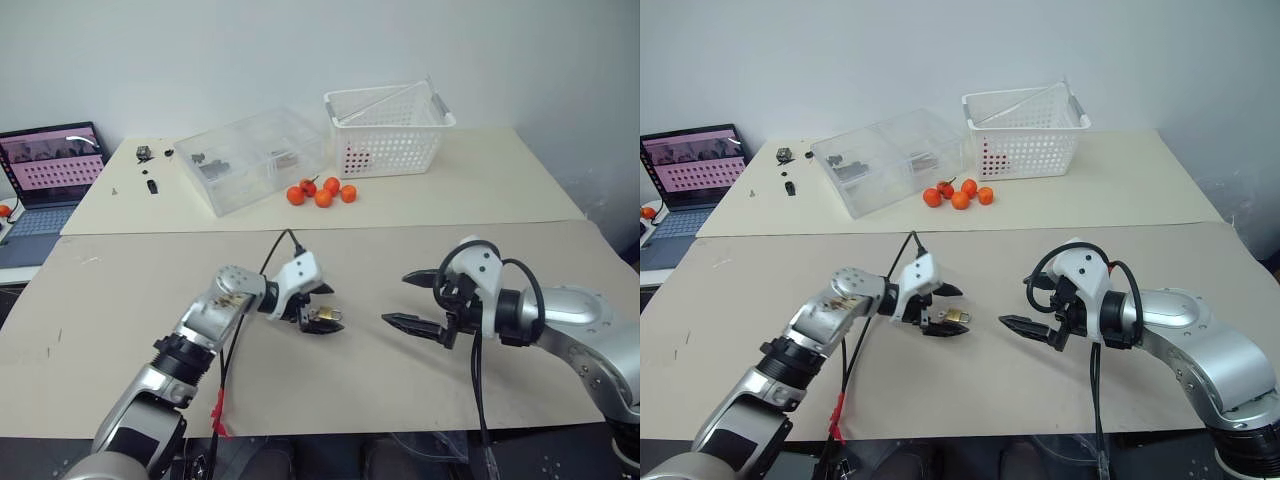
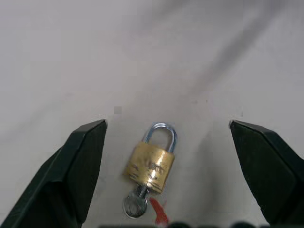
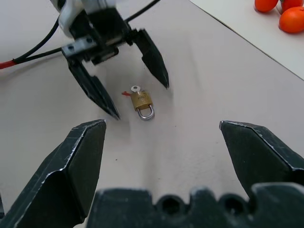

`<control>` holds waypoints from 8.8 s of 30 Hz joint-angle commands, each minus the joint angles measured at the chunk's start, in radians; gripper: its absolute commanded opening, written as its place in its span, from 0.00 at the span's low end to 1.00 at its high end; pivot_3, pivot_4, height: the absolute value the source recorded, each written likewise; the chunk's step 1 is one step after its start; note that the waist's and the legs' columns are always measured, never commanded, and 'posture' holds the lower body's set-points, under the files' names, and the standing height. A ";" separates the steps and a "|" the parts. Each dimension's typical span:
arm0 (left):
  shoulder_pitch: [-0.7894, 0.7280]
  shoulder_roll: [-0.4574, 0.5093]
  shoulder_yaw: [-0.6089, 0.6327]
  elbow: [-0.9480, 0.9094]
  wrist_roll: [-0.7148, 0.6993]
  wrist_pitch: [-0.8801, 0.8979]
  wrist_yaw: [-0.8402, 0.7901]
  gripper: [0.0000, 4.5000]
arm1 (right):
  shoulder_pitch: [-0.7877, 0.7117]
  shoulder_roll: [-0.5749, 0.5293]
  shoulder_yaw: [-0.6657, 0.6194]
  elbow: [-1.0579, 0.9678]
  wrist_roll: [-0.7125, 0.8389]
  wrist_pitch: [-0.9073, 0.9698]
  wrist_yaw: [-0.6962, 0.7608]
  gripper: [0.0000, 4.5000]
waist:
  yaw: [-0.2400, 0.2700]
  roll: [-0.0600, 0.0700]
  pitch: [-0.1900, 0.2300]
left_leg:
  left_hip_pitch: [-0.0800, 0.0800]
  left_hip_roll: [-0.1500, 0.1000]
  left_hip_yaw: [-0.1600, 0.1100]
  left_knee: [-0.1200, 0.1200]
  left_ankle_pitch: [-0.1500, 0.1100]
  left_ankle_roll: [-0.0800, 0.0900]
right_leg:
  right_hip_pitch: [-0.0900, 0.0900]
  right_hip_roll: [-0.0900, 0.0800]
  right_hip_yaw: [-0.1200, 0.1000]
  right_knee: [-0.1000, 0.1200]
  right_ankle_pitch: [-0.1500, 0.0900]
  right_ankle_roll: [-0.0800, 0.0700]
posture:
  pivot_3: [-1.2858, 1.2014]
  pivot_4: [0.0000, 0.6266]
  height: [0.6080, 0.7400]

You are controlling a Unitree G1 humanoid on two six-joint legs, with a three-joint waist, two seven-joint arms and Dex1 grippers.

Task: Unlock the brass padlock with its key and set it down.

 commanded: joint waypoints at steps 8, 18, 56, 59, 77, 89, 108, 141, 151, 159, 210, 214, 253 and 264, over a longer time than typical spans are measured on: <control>-0.030 0.314 0.191 -0.060 -0.145 -0.085 -0.308 0.99 | -0.045 -0.079 0.048 0.087 -0.063 -0.122 0.169 1.00 | -0.004 0.001 0.001 | 0.001 0.000 0.001 -0.001 0.000 0.000 | 0.000 0.000 0.000 -0.001 0.000 0.000 | 0.52 0.24 1.00; 0.141 0.468 0.204 -0.090 -0.101 -0.250 -0.395 0.99 | -0.267 0.044 0.277 0.249 -0.176 -0.197 0.275 1.00 | -0.003 0.001 0.002 | -0.002 0.001 0.002 -0.002 -0.001 -0.002 | -0.005 0.000 0.002 0.000 0.000 -0.001 | 0.52 0.24 1.00; 0.055 0.401 0.239 0.052 -0.025 -0.424 -0.212 0.99 | -0.298 0.439 0.469 0.508 -0.521 -0.270 0.042 1.00 | -0.020 0.001 0.001 | -0.005 0.001 0.004 -0.002 0.003 -0.010 | -0.017 0.001 -0.002 0.014 0.002 -0.004 | 0.52 0.24 1.00; 0.054 0.402 0.240 0.046 -0.025 -0.418 -0.212 0.99 | -0.299 0.455 0.472 0.526 -0.526 -0.280 0.042 1.00 | -0.024 0.001 0.001 | -0.005 0.001 0.004 -0.002 0.003 -0.010 | -0.017 0.001 -0.002 0.014 0.002 -0.004 | 0.52 0.24 1.00; 0.046 0.402 0.222 0.027 -0.023 -0.406 -0.231 0.99 | -0.285 0.478 0.482 0.581 -0.555 -0.329 0.096 1.00 | -0.032 0.001 0.001 | -0.003 0.001 0.004 -0.002 0.003 -0.010 | -0.016 0.001 -0.002 0.015 0.002 -0.004 | 0.52 0.24 1.00; 0.031 0.399 0.215 0.045 -0.005 -0.418 -0.238 1.00 | -0.295 0.510 0.487 0.627 -0.570 -0.361 0.125 0.76 | -0.032 0.001 0.001 | -0.003 0.001 0.004 -0.002 0.003 -0.010 | -0.016 0.001 -0.002 0.015 0.002 -0.004 | 0.52 0.24 1.00; 0.006 0.345 0.226 -0.016 -0.090 -0.104 -0.186 1.00 | -0.362 0.405 0.420 0.533 -0.611 -0.480 0.147 0.20 | -0.031 0.001 0.001 | -0.003 0.000 0.004 -0.002 0.003 -0.010 | -0.016 0.001 -0.002 0.015 0.002 -0.003 | 0.52 0.24 1.00; -0.147 0.068 0.347 -0.016 -0.530 0.733 0.112 0.18 | -0.094 0.199 0.270 0.131 -0.730 -0.744 0.049 0.20 | -0.005 -0.003 0.001 | -0.002 0.000 0.006 -0.002 0.004 -0.012 | -0.015 0.000 -0.001 0.014 0.002 -0.002 | 0.52 0.24 1.00; -0.144 0.040 0.341 -0.023 -0.530 0.719 0.139 0.18 | -0.092 0.240 0.276 0.117 -0.766 -0.719 0.015 0.20 | -0.004 -0.003 0.001 | -0.001 0.000 0.007 -0.002 0.005 -0.014 | -0.015 0.000 -0.001 0.014 0.002 -0.003 | 0.52 0.24 1.00; -0.146 0.025 0.318 -0.033 -0.525 0.710 0.143 0.18 | -0.089 0.261 0.286 0.113 -0.783 -0.708 0.012 0.20 | -0.003 -0.003 0.001 | -0.001 0.000 0.007 -0.002 0.005 -0.014 | -0.015 0.000 -0.001 0.014 0.002 -0.003 | 0.52 0.24 1.00; -0.146 0.021 0.044 -0.029 -0.007 -0.346 -0.035 0.00 | -0.093 0.265 0.280 0.064 -0.776 -0.636 0.025 0.20 | -0.002 -0.004 0.001 | -0.002 0.000 0.009 -0.002 0.005 -0.014 | -0.015 0.000 0.000 0.013 0.002 -0.003 | 0.52 0.24 1.00; -0.151 0.002 0.073 0.010 -0.027 -0.219 0.004 0.00 | -0.098 0.267 0.284 0.065 -0.775 -0.634 0.026 0.20 | -0.002 -0.004 0.001 | -0.002 0.000 0.009 -0.002 0.005 -0.014 | -0.014 0.000 0.000 0.013 0.002 -0.003 | 0.52 0.24 1.00; -0.257 -0.012 0.372 -0.203 -0.615 0.952 0.322 0.58 | -0.102 0.239 0.264 0.161 -0.788 -0.696 0.025 0.20 | -0.004 -0.004 0.001 | 0.000 0.001 0.008 -0.003 0.007 -0.033 | -0.014 0.000 0.000 0.013 0.002 -0.002 | 0.52 0.24 1.00; -0.174 0.034 0.271 -0.197 -0.574 0.884 0.322 0.58 | -0.104 0.236 0.258 0.146 -0.786 -0.686 0.026 0.20 | -0.002 -0.005 0.001 | 0.000 0.001 0.008 -0.003 0.007 -0.033 | -0.014 0.000 0.000 0.014 0.002 -0.002 | 0.52 0.24 1.00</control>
